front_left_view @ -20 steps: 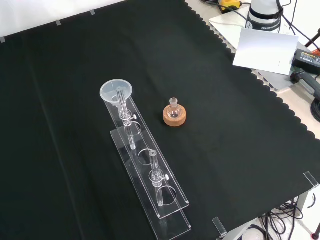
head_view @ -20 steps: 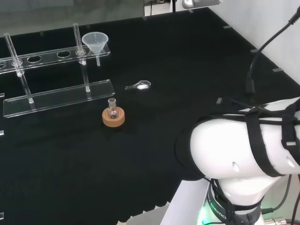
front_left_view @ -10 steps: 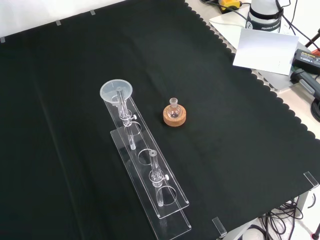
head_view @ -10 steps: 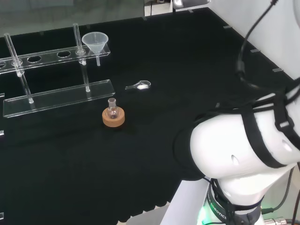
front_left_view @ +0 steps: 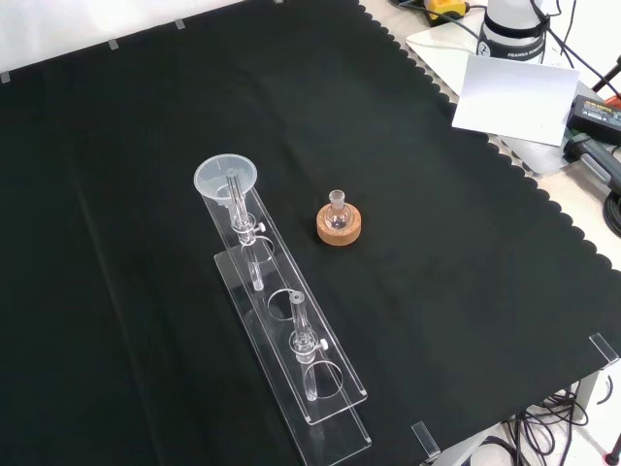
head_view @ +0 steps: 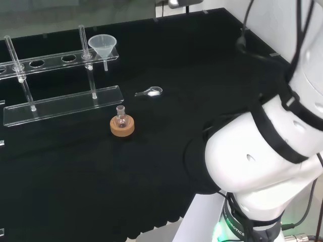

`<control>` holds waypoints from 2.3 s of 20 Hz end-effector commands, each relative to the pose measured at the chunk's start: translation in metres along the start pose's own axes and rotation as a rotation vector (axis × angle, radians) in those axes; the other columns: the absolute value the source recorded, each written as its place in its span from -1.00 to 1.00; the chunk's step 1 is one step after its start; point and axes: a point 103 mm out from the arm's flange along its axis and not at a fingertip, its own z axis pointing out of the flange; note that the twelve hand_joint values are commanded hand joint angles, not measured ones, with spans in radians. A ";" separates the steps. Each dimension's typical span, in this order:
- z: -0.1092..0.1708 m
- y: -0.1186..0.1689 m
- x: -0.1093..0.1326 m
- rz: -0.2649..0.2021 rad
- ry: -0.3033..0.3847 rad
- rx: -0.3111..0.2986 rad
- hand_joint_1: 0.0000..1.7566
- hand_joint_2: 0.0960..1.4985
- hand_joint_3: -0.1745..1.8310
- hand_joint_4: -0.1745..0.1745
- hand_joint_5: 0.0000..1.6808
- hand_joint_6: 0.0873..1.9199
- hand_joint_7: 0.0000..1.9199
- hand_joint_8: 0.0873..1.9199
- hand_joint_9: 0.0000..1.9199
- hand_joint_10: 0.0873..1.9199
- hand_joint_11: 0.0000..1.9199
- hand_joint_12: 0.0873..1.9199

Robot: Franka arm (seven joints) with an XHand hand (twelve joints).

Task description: Pick up the funnel from the transparent funnel stand.

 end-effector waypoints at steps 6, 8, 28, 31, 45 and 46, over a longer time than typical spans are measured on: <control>0.036 0.098 0.064 -0.156 -0.028 0.136 -0.56 0.08 -0.58 0.16 -0.84 -1.00 -1.00 -0.59 -0.88 -0.34 -0.97 0.51; 0.044 0.109 0.069 -0.170 -0.030 0.158 -0.53 0.05 -0.59 0.17 -0.87 -1.00 -1.00 -0.62 -0.91 -0.32 -0.95 0.53; 0.096 0.141 0.111 -0.193 -0.109 0.314 -0.34 -0.09 -0.64 0.01 -1.00 -1.00 -1.00 -0.80 -0.99 -0.17 -0.79 0.60; 0.099 0.140 0.112 -0.191 -0.119 0.324 -0.34 -0.09 -0.64 -0.01 -1.00 -1.00 -1.00 -0.79 -0.99 -0.15 -0.78 0.60; 0.116 0.148 0.115 -0.181 -0.189 0.372 -0.30 -0.12 -0.64 -0.08 -1.00 -1.00 -1.00 -0.79 -0.99 -0.13 -0.75 0.60; 0.117 0.149 0.116 -0.181 -0.193 0.374 -0.30 -0.12 -0.64 -0.08 -1.00 -1.00 -1.00 -0.80 -0.99 -0.13 -0.75 0.60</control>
